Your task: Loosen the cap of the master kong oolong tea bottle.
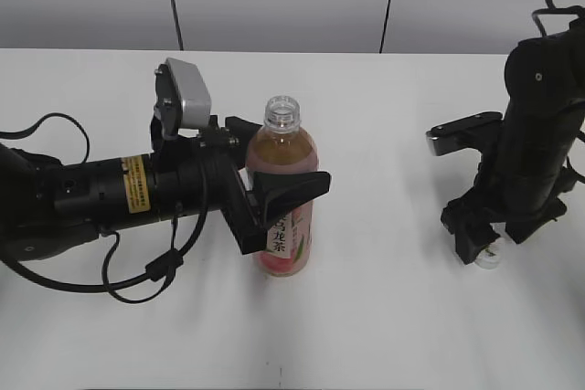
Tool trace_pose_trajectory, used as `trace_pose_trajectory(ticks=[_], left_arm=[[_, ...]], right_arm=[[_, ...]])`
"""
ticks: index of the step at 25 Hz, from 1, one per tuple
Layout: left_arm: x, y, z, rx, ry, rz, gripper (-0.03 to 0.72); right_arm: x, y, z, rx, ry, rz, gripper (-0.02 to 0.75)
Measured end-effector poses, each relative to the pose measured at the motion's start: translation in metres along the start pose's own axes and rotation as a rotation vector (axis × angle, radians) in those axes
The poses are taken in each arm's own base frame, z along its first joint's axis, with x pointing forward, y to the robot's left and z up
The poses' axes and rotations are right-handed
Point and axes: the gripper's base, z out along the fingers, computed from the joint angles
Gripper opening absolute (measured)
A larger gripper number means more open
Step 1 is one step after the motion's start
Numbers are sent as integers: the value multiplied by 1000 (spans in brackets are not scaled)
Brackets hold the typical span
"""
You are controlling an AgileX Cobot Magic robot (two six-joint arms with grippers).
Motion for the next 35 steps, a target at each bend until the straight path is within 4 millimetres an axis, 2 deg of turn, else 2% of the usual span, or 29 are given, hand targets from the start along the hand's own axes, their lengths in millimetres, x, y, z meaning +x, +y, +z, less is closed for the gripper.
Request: trace_pose_trajectory(ticks=[1, 3, 7, 9, 13, 17, 20, 26, 29, 35], left_arm=[[0, 0, 0, 0, 0, 0, 454], [0, 0, 0, 0, 0, 0, 454], [0, 0, 0, 0, 0, 0, 454], [0, 0, 0, 1, 0, 0, 454], [0, 0, 0, 1, 0, 0, 454], [0, 0, 0, 1, 0, 0, 454], [0, 0, 0, 1, 1, 0, 454], [0, 0, 0, 1, 1, 0, 454], [0, 0, 0, 2, 2, 2, 454], [0, -1, 0, 7, 4, 5, 468]], right_arm=[[1, 0, 0, -1, 8, 9, 598], [2, 0, -5, -4, 30, 26, 633], [11, 1, -39, -3, 23, 78, 562], [22, 2, -67, 0, 0, 95, 536], [57, 7, -128, 2, -99, 91, 522], [106, 16, -172, 11, -262, 52, 522], [145, 22, -183, 12, -349, 46, 522], [218, 36, -173, 15, -542, 42, 522], [242, 40, -160, 34, -640, 12, 522], [272, 45, -168, 63, -867, -2, 522]])
